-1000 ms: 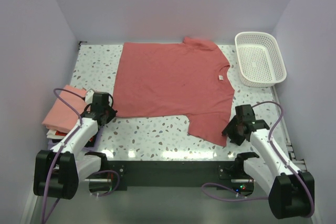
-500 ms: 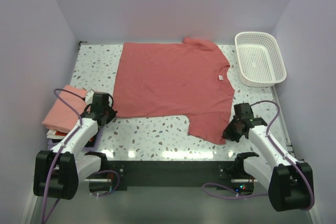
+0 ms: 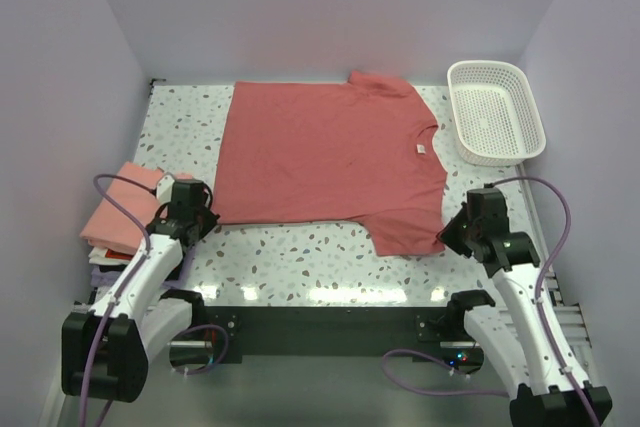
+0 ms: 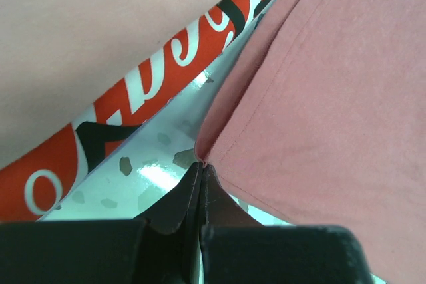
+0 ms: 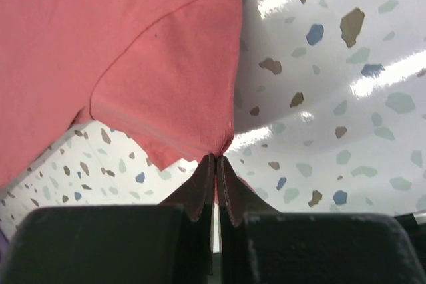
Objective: Fold and stack the t-shirts
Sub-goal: Flatten the tshirt out, then fold the tshirt
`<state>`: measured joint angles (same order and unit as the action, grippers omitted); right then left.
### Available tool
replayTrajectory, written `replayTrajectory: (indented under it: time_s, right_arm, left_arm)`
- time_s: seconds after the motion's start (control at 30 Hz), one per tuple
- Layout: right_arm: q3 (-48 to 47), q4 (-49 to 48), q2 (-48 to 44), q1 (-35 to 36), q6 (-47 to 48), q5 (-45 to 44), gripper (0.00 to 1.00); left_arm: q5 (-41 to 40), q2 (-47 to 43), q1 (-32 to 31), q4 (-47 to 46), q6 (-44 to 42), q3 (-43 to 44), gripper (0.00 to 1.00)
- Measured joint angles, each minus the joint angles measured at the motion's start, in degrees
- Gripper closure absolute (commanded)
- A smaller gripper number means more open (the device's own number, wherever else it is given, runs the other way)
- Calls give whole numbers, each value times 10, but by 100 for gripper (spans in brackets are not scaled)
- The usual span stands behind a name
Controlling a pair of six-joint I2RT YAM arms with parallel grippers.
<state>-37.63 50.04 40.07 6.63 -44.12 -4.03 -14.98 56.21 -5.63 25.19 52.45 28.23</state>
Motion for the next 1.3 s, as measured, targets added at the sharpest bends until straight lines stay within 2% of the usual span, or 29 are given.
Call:
replayTrajectory:
  time_s: [0.4,0.57,0.7,0.83,1.07,1.3]
  right_arm:
    - [-49,114,-77,0,2,0,100]
    - [-75,137,-90,0,4,-5,100]
    - [-76,125,-72,0,15,-4,100]
    - [-83,74,34,0,33,7,100]
    - [-122,-51,219,0,47,26,100]
    - [-248,-111,362,0,66,35,100]
  left_arm:
    - [-9,-83,0,64,8,0,100]
    - [-8,-108,0,81,14,0,100]
    - [-6,-92,0,80,15,6,100]
    - [-1,-3,0,62,14,45,100]
    - [1,166,-2,26,7,166,100]
    - [2,263,-2,18,4,269,100]
